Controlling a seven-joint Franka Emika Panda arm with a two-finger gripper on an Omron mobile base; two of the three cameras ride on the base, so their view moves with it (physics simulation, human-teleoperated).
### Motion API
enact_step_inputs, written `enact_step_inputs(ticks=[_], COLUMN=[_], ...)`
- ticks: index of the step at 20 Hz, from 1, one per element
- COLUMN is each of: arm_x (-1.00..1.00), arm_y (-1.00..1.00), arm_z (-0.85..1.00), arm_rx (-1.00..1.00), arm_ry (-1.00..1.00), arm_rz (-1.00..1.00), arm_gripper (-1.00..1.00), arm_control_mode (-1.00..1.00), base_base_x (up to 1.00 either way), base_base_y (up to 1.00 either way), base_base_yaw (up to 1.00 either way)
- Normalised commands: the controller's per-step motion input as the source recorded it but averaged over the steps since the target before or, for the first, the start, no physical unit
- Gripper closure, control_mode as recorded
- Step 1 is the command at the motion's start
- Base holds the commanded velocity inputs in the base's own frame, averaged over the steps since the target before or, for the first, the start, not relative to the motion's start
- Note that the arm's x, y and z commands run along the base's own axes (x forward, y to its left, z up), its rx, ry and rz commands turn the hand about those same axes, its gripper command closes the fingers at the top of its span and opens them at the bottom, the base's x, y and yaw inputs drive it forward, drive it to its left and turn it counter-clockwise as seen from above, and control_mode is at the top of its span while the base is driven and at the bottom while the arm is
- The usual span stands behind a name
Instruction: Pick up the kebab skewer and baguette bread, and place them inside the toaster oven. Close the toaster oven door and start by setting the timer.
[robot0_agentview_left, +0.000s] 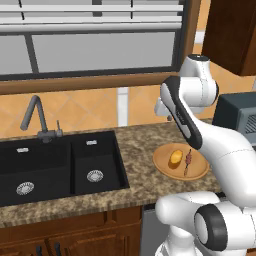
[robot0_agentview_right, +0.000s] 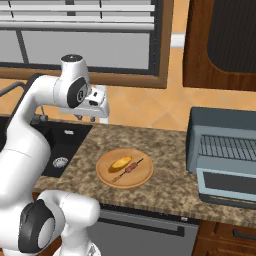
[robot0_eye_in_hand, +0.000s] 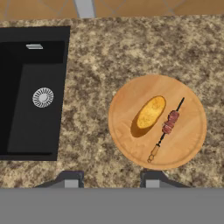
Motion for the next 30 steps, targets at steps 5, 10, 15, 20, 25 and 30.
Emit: enact_step_inputs(ticks=[5, 10, 15, 20, 25, 30], arm_x=[0.0, 0.0, 0.0, 0.0, 0.0, 0.0], arm_y=[0.0, 0.0, 0.0, 0.0, 0.0, 0.0], arm_z=[0.0, 0.0, 0.0, 0.0, 0.0, 0.0], arm_rx=[0.0, 0.0, 0.0, 0.0, 0.0, 0.0], arm_ry=[0.0, 0.0, 0.0, 0.0, 0.0, 0.0], arm_rz=[0.0, 0.0, 0.0, 0.0, 0.0, 0.0], arm_gripper=[-1.0, -1.0, -1.0, -1.0, -1.0, -1.0], arm_control_mode=[1.0, 1.0, 1.0, 1.0, 1.0, 1.0], base_base_x=[0.0, 0.0, -0.04, 0.0, 0.0, 0.0], base_base_y=[0.0, 0.0, -0.37, -0.82, -0.65, -0.22], base_base_yaw=[0.0, 0.0, -0.01, 0.0, 0.0, -0.01])
